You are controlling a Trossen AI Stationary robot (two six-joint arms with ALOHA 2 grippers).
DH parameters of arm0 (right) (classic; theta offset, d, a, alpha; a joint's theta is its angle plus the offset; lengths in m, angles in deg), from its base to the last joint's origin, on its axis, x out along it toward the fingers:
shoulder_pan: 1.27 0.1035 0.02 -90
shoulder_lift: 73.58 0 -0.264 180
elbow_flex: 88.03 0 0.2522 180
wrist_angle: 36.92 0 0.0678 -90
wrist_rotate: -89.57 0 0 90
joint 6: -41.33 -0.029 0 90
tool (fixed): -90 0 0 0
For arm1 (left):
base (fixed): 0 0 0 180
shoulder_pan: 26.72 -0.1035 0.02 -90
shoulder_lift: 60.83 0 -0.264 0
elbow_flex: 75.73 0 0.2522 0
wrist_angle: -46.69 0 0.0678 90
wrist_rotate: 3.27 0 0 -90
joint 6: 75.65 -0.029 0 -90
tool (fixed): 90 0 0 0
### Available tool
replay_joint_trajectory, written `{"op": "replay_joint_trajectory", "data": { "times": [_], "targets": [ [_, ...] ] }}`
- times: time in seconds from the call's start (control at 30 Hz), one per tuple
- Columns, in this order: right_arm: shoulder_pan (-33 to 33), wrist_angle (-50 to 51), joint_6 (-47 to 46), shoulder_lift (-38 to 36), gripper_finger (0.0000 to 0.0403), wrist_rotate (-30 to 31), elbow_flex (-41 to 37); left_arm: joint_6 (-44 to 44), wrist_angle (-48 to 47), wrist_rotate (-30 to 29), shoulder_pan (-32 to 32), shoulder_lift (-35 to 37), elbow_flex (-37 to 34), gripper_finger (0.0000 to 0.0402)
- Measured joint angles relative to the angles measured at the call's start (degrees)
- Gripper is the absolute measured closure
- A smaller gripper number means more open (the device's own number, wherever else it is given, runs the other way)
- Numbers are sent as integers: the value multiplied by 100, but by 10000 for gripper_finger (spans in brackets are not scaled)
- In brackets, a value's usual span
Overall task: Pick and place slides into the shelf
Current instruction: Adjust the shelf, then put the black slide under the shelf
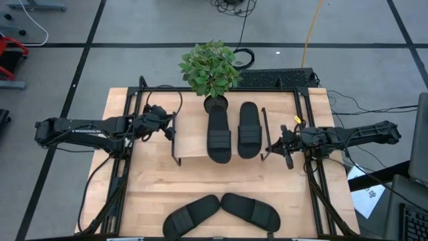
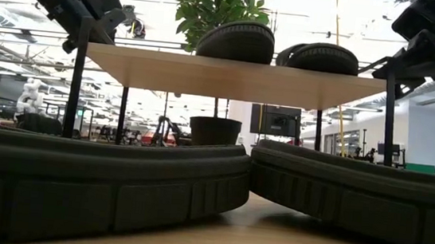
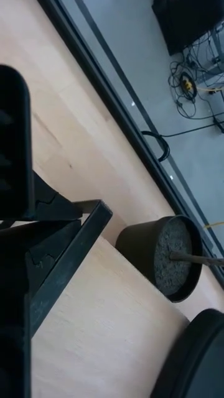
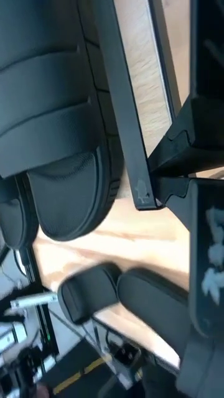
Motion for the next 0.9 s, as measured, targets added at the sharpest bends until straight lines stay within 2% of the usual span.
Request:
{"op": "replay_joint_trajectory", "data": {
  "times": [0.2, 0.4, 0.73, 0.8, 0.9],
  "targets": [
    [0, -46, 71, 0, 403, -265, 1, -69, 47, 135, -124, 2, 0, 401],
    [2, -48, 61, 0, 403, -118, 2, -6, 34, 137, -134, 2, 0, 401],
    [2, 223, -22, -227, 403, 243, 7, 163, -123, -87, -112, 2, 0, 401],
    [2, 346, -22, -352, 403, 396, 7, 247, -245, -189, -87, 3, 0, 401],
    [2, 609, -70, -577, 403, 957, 7, 350, -432, -277, -37, 4, 0, 401]
  ]
}}
